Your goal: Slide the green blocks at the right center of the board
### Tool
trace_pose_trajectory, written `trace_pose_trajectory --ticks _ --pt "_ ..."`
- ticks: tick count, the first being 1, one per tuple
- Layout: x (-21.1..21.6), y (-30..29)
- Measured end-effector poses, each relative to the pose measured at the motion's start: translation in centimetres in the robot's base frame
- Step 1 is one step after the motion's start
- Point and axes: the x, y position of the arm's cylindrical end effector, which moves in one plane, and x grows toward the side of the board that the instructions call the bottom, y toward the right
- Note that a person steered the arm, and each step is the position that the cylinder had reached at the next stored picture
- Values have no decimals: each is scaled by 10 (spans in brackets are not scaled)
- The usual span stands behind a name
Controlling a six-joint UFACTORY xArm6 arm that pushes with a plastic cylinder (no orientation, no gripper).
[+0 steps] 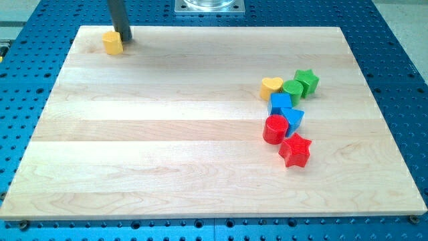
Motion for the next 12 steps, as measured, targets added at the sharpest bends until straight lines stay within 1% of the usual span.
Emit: trace_pose_trajectory --ticks 2,3,4,5,7,9,10,12 --pt "41 188" --pt "96 266" --pt "110 281" --pt "149 292" --pt "170 345" --pt "175 405" --pt "178 407" --pt "174 306"
